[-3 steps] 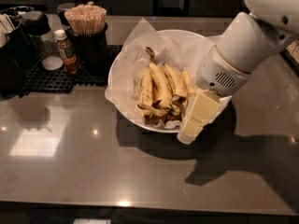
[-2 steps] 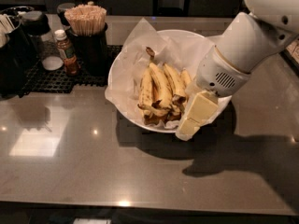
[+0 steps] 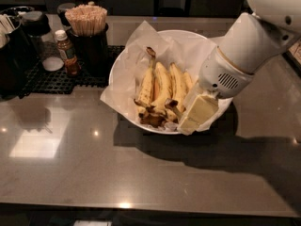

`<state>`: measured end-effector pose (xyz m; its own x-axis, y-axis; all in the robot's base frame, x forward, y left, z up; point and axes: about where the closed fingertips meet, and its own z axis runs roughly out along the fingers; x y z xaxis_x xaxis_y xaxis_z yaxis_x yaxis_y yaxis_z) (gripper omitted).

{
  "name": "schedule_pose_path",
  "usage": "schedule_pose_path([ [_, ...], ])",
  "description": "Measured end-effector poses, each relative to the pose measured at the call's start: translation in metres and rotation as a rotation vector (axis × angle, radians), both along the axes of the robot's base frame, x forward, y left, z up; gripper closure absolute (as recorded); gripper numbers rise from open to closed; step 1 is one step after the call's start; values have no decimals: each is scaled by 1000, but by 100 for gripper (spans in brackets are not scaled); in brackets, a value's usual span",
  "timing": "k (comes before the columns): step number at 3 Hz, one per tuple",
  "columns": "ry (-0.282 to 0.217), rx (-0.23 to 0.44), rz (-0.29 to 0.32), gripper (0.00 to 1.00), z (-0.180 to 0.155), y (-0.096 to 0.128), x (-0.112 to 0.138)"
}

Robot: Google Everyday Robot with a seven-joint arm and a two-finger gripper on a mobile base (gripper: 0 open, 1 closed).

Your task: Pick banana from white bowl

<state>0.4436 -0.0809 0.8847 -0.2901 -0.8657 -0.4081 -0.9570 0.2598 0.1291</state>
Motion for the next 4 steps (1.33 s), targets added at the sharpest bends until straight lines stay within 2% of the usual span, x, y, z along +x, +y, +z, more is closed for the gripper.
schedule_pose_path([
  [1,-3,2,-2,88,1,0,0],
  [2,-14,7,-3,100,4,-1,1],
  [3,-80,44,35,100,35,11,3],
  [4,-89,48,29,100,38,10,4],
])
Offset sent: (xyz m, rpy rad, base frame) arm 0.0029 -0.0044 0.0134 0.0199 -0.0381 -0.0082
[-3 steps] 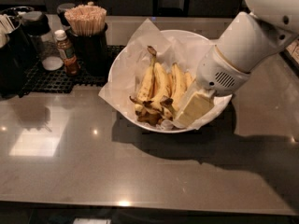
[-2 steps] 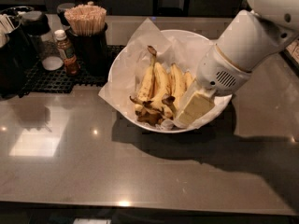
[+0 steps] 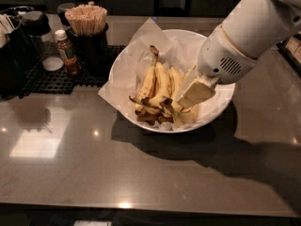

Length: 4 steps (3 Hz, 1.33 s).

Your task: Pick banana from white bowl

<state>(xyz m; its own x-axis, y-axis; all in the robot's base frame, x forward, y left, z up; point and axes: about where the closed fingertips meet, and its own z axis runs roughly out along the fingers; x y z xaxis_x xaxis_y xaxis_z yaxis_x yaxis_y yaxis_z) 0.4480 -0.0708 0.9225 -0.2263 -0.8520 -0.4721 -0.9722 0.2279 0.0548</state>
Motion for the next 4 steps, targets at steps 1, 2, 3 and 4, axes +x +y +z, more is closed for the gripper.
schedule_pose_path([
  [1,0,0,0,81,0,0,0],
  [2,0,1,0,58,0,0,0],
  [3,0,2,0,35,0,0,0],
  [4,1,6,1,12,1,1,1],
])
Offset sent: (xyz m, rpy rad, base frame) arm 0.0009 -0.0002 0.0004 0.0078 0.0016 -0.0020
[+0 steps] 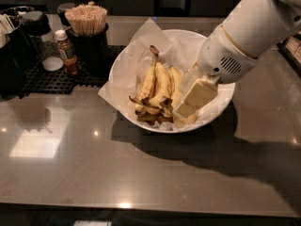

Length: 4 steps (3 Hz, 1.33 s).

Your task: Pick banana from white bowl

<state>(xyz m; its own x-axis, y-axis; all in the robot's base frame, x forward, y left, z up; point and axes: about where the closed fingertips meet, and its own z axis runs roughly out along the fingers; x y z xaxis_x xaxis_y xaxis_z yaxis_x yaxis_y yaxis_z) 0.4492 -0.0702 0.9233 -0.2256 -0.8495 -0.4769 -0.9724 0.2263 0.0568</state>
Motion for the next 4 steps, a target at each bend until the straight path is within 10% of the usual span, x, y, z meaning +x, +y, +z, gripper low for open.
schedule_pose_path([
  [1,1,4,3,0,1,1,1],
  [4,2,3,5,65,1,2,2],
])
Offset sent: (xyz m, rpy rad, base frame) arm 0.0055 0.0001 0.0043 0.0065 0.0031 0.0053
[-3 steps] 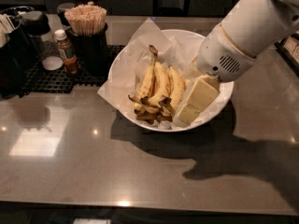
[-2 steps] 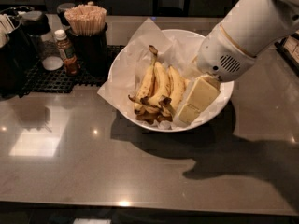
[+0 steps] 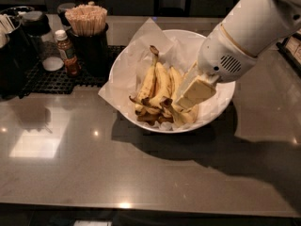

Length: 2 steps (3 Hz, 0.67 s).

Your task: Pick banana from white bowl

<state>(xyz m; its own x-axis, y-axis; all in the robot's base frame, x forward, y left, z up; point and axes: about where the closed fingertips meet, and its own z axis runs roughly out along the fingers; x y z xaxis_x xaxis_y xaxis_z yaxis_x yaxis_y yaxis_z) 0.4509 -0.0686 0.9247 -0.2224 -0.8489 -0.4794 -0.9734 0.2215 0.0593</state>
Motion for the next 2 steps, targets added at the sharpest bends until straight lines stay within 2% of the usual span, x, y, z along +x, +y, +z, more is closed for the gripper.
schedule_pose_path([
  [1,14,-12,2,68,-4,3,-6],
  [2,26,-29,6,58,-6,6,-13],
])
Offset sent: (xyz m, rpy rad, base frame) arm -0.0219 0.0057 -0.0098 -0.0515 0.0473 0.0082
